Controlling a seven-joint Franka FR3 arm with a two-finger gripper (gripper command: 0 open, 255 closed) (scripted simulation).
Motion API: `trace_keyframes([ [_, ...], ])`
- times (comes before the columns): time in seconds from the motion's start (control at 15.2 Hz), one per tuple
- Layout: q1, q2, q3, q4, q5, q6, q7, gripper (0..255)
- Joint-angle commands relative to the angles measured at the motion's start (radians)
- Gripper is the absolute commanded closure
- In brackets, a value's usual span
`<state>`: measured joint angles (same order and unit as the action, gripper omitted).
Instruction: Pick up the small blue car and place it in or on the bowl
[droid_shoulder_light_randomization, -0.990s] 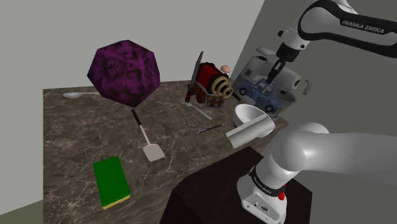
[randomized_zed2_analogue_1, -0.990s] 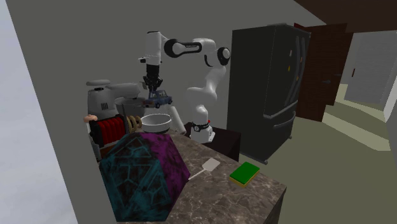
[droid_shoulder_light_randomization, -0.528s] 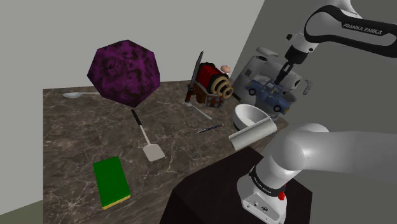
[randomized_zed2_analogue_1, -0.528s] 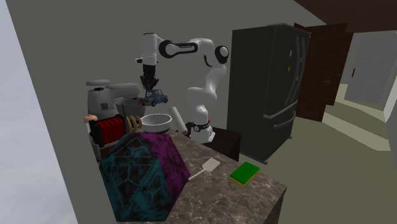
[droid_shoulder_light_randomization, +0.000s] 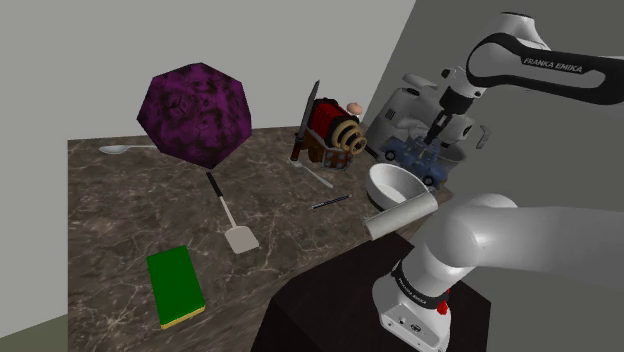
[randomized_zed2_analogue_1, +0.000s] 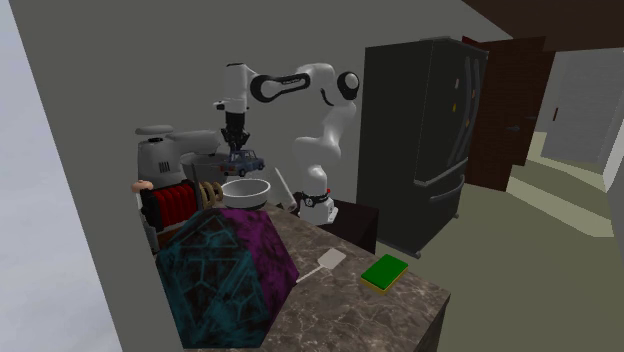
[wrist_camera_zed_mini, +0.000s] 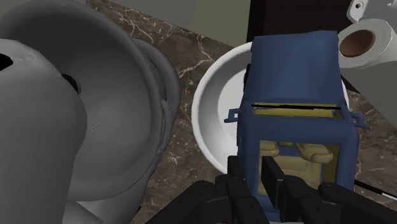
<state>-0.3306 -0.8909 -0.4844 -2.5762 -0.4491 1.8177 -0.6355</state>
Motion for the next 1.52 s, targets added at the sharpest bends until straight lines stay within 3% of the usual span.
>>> trace_keyframes([
  [0.0, -0.004, 0.001, -0.011, -0.027, -0.011, 0.029, 0.003, 255],
  [0.66, -0.022, 0.027, -0.07, -0.149, -0.067, 0.176, 0.02, 255],
  [1.19, -0.023, 0.028, -0.069, -0.149, -0.066, 0.177, 0.019, 255],
  [1.25, -0.025, 0.025, -0.069, -0.149, -0.067, 0.175, 0.018, 0],
  [1.45, -0.025, 0.024, -0.068, -0.149, -0.067, 0.174, 0.018, 0],
])
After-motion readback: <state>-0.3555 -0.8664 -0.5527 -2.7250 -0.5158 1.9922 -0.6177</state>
